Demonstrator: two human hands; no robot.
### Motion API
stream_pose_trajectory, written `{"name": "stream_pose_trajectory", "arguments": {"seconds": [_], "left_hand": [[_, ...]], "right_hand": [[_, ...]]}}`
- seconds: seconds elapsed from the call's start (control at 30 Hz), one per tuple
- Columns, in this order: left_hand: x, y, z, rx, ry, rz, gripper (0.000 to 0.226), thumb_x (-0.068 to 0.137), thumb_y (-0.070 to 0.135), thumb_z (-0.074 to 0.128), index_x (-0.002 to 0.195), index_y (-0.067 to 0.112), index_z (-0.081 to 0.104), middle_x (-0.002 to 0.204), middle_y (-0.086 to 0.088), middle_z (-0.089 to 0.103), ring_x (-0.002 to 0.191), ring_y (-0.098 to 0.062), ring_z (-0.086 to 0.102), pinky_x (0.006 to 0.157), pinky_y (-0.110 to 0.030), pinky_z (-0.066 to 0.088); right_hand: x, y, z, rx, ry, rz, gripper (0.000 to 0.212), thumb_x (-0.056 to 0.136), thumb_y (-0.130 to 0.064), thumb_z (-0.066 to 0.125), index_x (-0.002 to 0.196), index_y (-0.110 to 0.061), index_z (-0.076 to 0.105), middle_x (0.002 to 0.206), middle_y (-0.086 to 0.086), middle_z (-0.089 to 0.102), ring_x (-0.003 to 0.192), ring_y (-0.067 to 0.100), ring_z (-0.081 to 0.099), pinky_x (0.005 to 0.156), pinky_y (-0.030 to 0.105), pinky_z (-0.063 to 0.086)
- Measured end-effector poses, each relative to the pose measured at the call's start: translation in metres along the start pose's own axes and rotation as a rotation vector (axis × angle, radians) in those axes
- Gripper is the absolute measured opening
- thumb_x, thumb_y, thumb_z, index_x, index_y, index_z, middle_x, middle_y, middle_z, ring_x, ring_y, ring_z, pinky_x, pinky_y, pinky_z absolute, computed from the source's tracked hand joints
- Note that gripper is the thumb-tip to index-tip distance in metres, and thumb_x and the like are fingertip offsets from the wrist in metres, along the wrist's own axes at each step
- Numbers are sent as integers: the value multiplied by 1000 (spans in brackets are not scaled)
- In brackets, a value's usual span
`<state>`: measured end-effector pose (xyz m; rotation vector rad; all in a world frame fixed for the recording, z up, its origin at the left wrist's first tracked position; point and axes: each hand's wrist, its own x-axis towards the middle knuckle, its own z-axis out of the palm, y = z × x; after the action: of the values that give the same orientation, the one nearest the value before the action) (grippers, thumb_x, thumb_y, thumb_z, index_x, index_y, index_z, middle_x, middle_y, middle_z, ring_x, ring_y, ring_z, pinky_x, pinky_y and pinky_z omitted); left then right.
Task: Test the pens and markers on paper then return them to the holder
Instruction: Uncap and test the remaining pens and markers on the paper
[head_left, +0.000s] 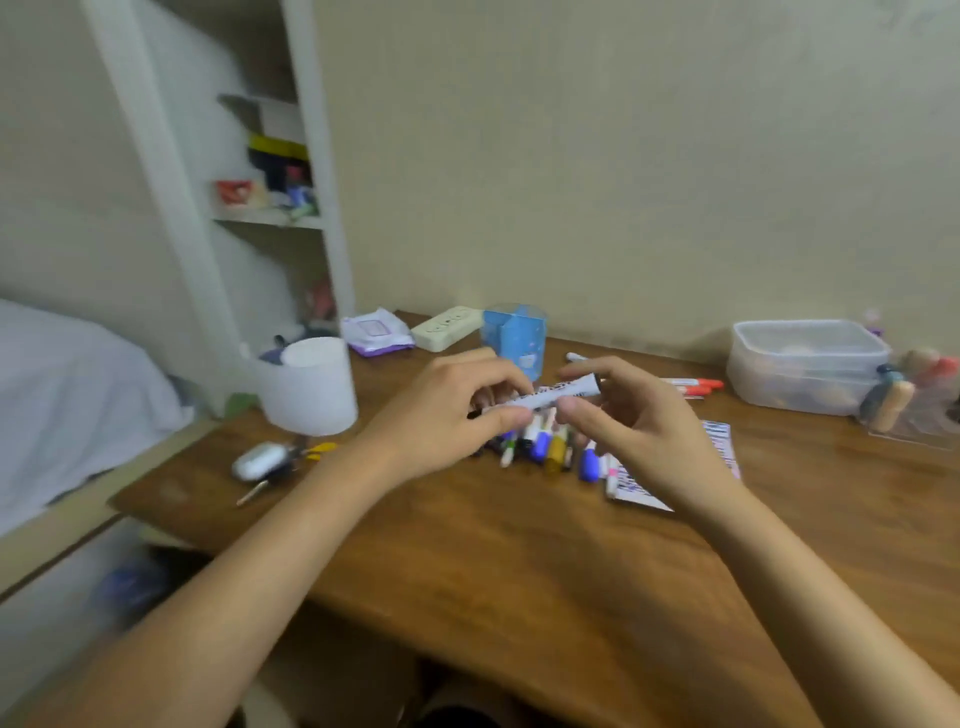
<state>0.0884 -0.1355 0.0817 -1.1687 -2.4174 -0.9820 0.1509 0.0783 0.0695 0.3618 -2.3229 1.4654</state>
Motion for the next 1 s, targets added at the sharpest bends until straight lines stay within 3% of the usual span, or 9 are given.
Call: {"name": "stream_pose_trajectory", "arguments": {"seconds": [0.1,0.17,0.23,0.37,0.5,0.7,0.87,1.0], "left_hand": [[-37,-4,-46,42,65,-55,14,88,28,74,101,22,70,90,9,65,79,-3,58,69,-12,42],[-66,-8,-78,81,116,-101,14,88,30,73,99,23,70,89,10,64,80,-6,59,70,-20,48],[-99,-13,-108,116,168,-146,13,86,29,74,95,21,70,87,8,63,78,-12,62,70,-33,52],[-173,-34,-154,124,241,-266,14,85,18,76,98,20,73,92,4,64,81,-14,65,72,-29,53],[-253,-65,-166,98,180,-478,21,89,20,72,107,26,65,97,12,65,88,-10,67,77,-30,58],[-347,-128,-153,130,62,-765,19,89,20,71,102,30,62,92,12,70,90,-2,66,82,-31,58],[-387,-174,-132,133,30,-954,20,87,14,73,94,29,60,81,10,70,78,-2,68,78,-36,60],[-394,-195,-122,184,15,-1002,27,85,27,75,107,33,59,98,15,66,95,-1,64,87,-35,58]], "right_hand": [[16,-37,50,67,-36,-83,8,95,-21,68,101,-18,71,82,9,74,67,8,69,63,26,53],[24,-61,89,63,-109,-131,6,94,-25,69,96,-20,71,80,2,75,67,14,72,63,36,57],[26,-82,129,54,-188,-190,6,92,-28,71,95,-23,71,76,-3,75,65,13,71,62,35,55],[23,-114,201,79,-315,-256,18,88,-39,75,98,-25,70,73,-3,68,65,18,70,66,38,55],[14,-116,255,89,-450,-224,25,87,-46,73,101,-26,69,82,-2,73,70,16,71,71,41,60],[2,-92,321,-6,-607,-181,3,95,-31,67,96,-28,67,80,-9,71,68,9,69,74,42,60],[-6,-77,355,-49,-679,-163,7,96,-25,66,94,-31,67,80,-8,72,67,7,68,69,31,57],[-8,-71,364,-78,-691,-141,8,97,-27,65,97,-35,66,83,-11,70,69,0,64,66,17,47]]}}
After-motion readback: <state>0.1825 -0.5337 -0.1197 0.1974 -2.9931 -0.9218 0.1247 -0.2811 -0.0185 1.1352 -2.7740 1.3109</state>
